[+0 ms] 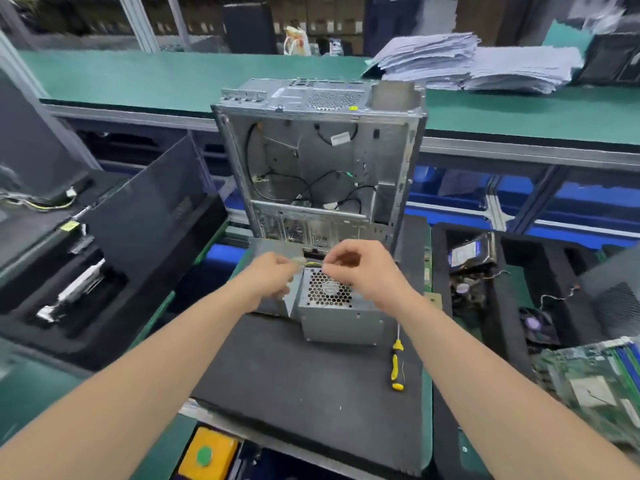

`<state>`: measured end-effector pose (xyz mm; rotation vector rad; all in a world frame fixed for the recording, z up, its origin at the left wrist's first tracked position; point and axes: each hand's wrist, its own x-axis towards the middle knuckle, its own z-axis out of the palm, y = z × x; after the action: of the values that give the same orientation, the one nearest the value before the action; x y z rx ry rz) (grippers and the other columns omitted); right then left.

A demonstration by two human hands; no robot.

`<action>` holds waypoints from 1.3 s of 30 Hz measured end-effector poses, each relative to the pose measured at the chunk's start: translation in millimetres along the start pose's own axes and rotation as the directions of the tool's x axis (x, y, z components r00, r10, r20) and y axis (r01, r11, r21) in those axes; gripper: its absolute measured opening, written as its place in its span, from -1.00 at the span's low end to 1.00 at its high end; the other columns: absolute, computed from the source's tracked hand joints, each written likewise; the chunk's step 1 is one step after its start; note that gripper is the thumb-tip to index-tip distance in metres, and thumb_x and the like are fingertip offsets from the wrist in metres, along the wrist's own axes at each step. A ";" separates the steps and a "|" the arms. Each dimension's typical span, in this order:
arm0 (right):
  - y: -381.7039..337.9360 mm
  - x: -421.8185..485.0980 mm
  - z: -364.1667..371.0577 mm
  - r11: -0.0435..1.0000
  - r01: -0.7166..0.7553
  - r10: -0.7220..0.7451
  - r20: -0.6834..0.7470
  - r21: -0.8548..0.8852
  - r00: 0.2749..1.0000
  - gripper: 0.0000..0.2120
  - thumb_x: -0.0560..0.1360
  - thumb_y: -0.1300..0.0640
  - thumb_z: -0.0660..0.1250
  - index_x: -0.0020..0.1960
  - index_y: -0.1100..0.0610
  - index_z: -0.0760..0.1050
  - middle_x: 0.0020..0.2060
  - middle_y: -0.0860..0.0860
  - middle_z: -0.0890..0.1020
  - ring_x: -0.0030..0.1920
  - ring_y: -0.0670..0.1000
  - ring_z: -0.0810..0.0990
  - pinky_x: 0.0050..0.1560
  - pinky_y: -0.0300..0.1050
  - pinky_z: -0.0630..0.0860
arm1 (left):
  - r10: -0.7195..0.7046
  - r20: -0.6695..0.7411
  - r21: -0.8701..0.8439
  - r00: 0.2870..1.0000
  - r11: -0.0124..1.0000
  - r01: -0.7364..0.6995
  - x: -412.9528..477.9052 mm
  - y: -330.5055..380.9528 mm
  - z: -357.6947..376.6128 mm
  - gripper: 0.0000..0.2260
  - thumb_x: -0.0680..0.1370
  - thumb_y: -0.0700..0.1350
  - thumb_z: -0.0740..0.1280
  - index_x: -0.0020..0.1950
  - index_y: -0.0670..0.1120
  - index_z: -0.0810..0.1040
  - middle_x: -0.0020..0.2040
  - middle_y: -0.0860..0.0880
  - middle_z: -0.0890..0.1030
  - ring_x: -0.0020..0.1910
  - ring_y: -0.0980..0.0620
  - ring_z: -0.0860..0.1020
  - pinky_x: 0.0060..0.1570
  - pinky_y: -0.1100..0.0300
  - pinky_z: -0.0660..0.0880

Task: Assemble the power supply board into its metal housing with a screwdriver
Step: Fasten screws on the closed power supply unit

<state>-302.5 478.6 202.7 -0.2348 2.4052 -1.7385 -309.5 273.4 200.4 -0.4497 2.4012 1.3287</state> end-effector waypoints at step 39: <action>-7.5 17.6 47.6 0.798 0.007 0.128 0.181 -0.602 0.975 -0.82 0.31 0.09 0.71 -0.24 0.02 0.72 -0.35 -0.17 0.69 -0.35 -0.26 0.56 -0.31 -0.42 0.43 | 0.010 0.621 -0.395 0.784 0.868 0.301 18.0 -37.9 -16.7 -0.84 0.57 -0.41 0.35 0.05 -0.18 0.55 -0.13 -0.20 0.70 -0.06 -0.15 0.73 0.03 0.06 0.67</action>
<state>-308.8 428.3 194.4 -0.3909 2.6787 -0.8099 -311.4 238.1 172.4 -0.2663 1.4705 1.6763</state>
